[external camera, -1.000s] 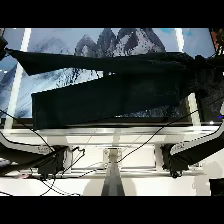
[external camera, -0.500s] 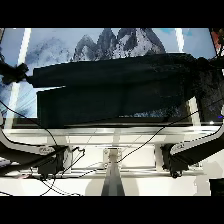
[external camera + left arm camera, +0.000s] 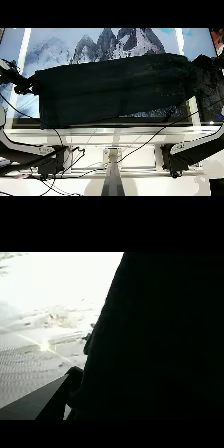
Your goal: Fold the clothes and pants, and hang the long-sleeved shirts on hangers.
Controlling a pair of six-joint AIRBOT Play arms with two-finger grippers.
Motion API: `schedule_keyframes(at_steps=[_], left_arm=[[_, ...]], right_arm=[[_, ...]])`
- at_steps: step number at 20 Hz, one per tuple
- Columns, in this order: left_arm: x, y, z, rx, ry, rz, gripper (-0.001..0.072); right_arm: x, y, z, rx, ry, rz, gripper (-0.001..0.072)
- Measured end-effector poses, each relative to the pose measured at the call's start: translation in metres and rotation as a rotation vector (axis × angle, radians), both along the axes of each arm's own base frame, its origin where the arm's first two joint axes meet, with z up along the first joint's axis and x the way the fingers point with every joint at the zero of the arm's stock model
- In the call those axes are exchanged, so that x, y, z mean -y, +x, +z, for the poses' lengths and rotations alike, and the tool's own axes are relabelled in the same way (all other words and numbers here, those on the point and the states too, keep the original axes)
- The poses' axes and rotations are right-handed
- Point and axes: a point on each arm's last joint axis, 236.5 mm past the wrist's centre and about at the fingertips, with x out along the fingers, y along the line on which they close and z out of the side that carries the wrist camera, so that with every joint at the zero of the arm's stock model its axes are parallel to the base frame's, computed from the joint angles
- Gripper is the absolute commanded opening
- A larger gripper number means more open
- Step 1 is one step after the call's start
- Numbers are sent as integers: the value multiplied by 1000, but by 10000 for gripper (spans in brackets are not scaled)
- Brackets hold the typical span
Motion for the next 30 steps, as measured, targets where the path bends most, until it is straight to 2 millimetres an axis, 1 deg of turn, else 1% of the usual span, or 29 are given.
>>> schedule_keyframes(at_steps=[1, 2, 3, 4, 5, 6, 7, 8, 9, 10, 11, 12, 13, 14, 15, 16, 17, 20, 21, 23, 26, 28, 30], left_arm=[[0, 4, 5, 20, 6, -5, 613], [-1, 9, 14, 48, 20, -17, 595], [-2, 15, 26, 84, 36, -29, 562], [-3, 19, 40, 118, 53, -48, 527], [-3, 22, 56, 155, 71, -68, 435], [-4, 25, 73, 196, 92, -89, 297], [-3, 26, 96, 243, 119, -119, 156], [-1, 26, 117, 288, 145, -145, 61], [1, 25, 138, 333, 171, -172, 22], [4, 22, 160, 379, 198, -196, 22], [6, 19, 184, 429, 226, -217, 23], [9, 14, 203, 469, 252, -231, 22], [11, 9, 222, 510, 277, -242, 22], [14, 4, 239, 545, 297, -250, 23], [16, -1, 251, 571, 316, -261, 23], [18, -5, 262, 594, 331, -268, 23], [19, -9, 271, 613, 348, -279, 23], [23, -16, 285, 642, 369, -292, 23], [24, -19, 283, 636, 364, -293, 22], [28, -25, 274, 611, 337, -283, 22], [33, -37, 247, 536, 272, -245, 22], [40, -52, 219, 451, 211, -214, 22], [48, -70, 190, 368, 150, -167, 23]], right_arm=[[5, -1, 5, -2, -23, -9, 673], [13, -5, 10, -15, -58, -19, 637], [23, -10, 16, -34, -100, -35, 558], [31, -18, 23, -53, -133, -52, 504], [41, -28, 29, -79, -164, -72, 450], [50, -40, 34, -107, -183, -92, 403], [58, -55, 37, -147, -186, -114, 342], [63, -72, 36, -194, -172, -130, 242], [65, -93, 33, -253, -141, -144, 169], [66, -115, 28, -317, -94, -161, 139], [65, -138, 22, -381, -44, -178, 130], [59, -159, 16, -432, 21, -191, 118], [50, -176, 11, -464, 99, -205, 81], [42, -189, 6, -476, 169, -218, 85], [32, -200, 1, -474, 236, -230, 150], [25, -206, -4, -459, 290, -246, 385], [19, -210, -11, -436, 335, -270, 600], [8, -211, -37, -380, 410, -351, 607], [7, -207, -46, -352, 420, -382, 606], [5, -192, -59, -278, 435, -436, 604], [17, -162, -67, -140, 407, -522, 599], [21, -145, -70, -83, 389, -560, 598], [19, -131, -76, -58, 375, -573, 596]])
